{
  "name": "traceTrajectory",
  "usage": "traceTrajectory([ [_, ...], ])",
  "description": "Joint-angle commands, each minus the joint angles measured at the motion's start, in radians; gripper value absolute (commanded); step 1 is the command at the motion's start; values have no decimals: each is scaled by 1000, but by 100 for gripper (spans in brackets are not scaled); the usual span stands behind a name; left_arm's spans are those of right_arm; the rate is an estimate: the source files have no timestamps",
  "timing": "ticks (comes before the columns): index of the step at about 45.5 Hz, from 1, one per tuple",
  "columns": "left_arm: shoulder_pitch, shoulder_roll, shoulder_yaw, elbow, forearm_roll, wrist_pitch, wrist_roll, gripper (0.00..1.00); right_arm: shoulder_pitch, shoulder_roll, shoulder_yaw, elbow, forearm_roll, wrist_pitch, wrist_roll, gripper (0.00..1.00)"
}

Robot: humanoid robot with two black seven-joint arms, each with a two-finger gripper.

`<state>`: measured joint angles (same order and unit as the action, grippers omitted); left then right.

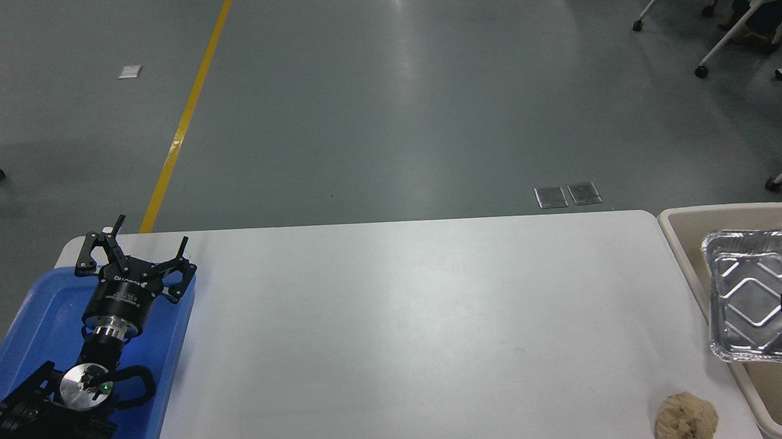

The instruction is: Pick up foil plate and place in dustbin

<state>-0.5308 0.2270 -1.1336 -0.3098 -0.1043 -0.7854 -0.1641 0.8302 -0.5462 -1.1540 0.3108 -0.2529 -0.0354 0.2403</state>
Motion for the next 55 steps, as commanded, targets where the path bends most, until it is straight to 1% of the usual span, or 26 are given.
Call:
traceTrajectory([
  [1,-2,0,0,0,0,0,2,99,1,8,4,4,-6,3,5,100],
  [5,-2,0,2,0,0,0,2,99,44,0,-15,24,-28,5,5,100],
  [11,-2,0,2,0,0,0,2,99,196,-50,-67,131,-115,5,8,100],
  [18,-2,0,2,0,0,0,2,99,487,-135,-96,408,-143,54,8,100],
  [28,-2,0,2,0,0,0,3,99,956,-136,-191,803,-155,224,2,100],
  [34,-2,0,2,0,0,0,3,99,1168,-86,-222,987,-151,339,4,100],
  [41,-2,0,2,0,0,0,3,99,1339,15,-263,1186,-138,399,4,100],
  [45,-2,0,2,0,0,0,3,99,1409,71,-271,1251,-117,422,5,100],
  [51,-2,0,2,0,0,0,2,99,1500,149,-265,1298,-34,480,8,100],
  [55,0,0,2,0,0,0,2,99,1555,199,-247,1317,4,552,10,100],
])
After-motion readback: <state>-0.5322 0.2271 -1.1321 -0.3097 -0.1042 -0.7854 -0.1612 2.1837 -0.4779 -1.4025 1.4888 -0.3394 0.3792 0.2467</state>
